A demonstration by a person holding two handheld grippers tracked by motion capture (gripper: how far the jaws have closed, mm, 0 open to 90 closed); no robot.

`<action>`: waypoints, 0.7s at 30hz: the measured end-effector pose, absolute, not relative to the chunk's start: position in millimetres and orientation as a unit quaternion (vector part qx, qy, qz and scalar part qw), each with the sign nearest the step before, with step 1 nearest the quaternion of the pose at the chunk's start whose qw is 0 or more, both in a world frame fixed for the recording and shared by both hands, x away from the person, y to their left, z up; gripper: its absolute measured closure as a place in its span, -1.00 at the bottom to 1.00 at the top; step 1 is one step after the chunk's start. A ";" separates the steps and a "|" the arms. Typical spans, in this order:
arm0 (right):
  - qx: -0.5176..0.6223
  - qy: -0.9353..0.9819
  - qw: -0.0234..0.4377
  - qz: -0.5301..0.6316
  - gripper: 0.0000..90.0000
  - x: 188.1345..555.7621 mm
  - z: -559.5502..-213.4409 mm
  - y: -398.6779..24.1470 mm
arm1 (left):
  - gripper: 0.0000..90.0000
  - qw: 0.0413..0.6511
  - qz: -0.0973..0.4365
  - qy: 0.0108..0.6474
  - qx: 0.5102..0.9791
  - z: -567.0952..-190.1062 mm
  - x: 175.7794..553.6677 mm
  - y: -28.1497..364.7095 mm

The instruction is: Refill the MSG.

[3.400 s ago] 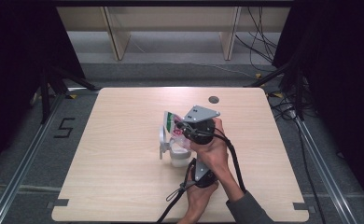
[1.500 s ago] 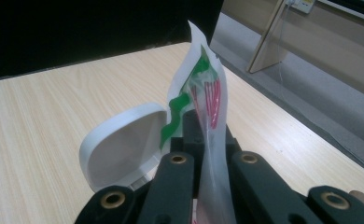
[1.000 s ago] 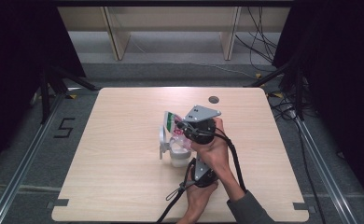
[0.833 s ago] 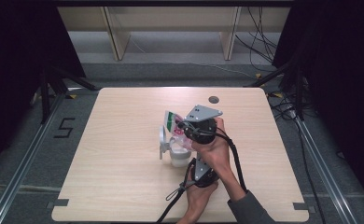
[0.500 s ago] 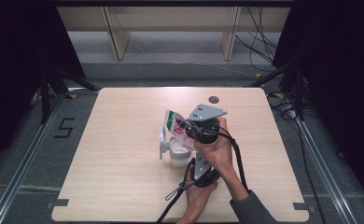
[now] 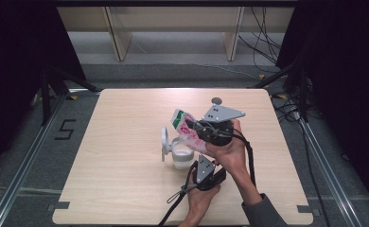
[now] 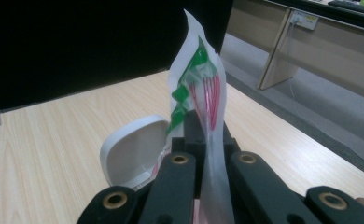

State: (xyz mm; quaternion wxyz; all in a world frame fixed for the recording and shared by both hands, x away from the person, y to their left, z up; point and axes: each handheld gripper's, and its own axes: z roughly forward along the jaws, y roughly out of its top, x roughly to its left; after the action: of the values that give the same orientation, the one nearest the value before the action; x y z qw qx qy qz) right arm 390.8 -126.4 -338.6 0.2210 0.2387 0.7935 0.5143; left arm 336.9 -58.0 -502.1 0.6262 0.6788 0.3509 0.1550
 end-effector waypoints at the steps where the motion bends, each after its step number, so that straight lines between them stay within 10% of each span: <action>1: 0.239 0.794 0.216 0.516 1.00 390.4 -338.0 -129.0 | 0.58 0.624 0.158 0.351 0.680 -502.4 336.7 -58.5; 21: 0.242 0.777 0.205 0.545 1.00 384.3 -334.6 -151.2 | 0.55 0.640 0.143 0.354 0.667 -502.1 333.8 -62.0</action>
State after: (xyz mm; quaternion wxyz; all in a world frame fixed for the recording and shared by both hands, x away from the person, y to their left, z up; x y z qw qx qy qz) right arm 384.3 -151.2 -334.6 0.2051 0.2418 0.7765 0.5445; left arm 333.8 -62.0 -502.1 0.6400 0.6666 0.3544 0.1432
